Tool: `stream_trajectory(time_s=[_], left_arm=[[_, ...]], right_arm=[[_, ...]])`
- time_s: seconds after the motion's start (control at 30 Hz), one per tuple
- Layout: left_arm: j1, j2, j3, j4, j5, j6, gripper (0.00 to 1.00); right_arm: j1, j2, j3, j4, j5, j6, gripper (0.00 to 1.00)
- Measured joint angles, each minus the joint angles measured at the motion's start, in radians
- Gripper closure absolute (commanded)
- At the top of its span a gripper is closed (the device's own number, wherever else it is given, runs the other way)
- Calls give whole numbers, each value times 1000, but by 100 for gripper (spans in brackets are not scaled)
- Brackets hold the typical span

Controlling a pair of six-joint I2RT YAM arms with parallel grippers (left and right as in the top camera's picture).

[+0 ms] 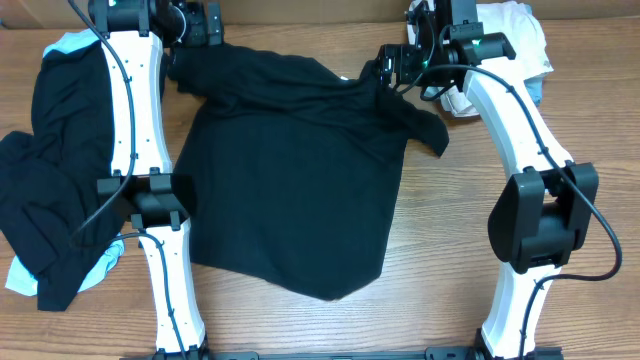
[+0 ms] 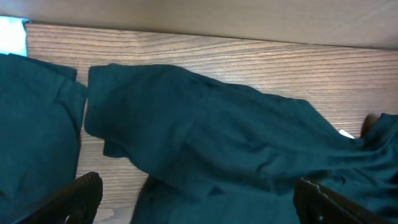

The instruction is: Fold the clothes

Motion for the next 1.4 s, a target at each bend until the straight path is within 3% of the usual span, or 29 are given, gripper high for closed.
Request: stream_trajectory(time_s=[0.23,0.53,0.7,0.8,1.1,1.4], left_arm=[[6,-52,29,-69,-11,-6,0],[1,-372,74,-301,-15,20,0],[-8,-499,5,-319,4,28,0],[-19,-526,-138,-317,13,27,0],[-133,-708,-827,-304,-104,-39,0],[-189,-933,-1368,-9,-158,-164,8]], right_arm=[[-5,-54,63,-226,-1,14,0],[-5,-409,107,-495,-3,35,0],[-5,-520,123,-610,5,44,0],[-5,-549,122,-683,31,62,0],[1,-714,46,-761,164,153,0],[11,-793,-224,-653,181,190,0]])
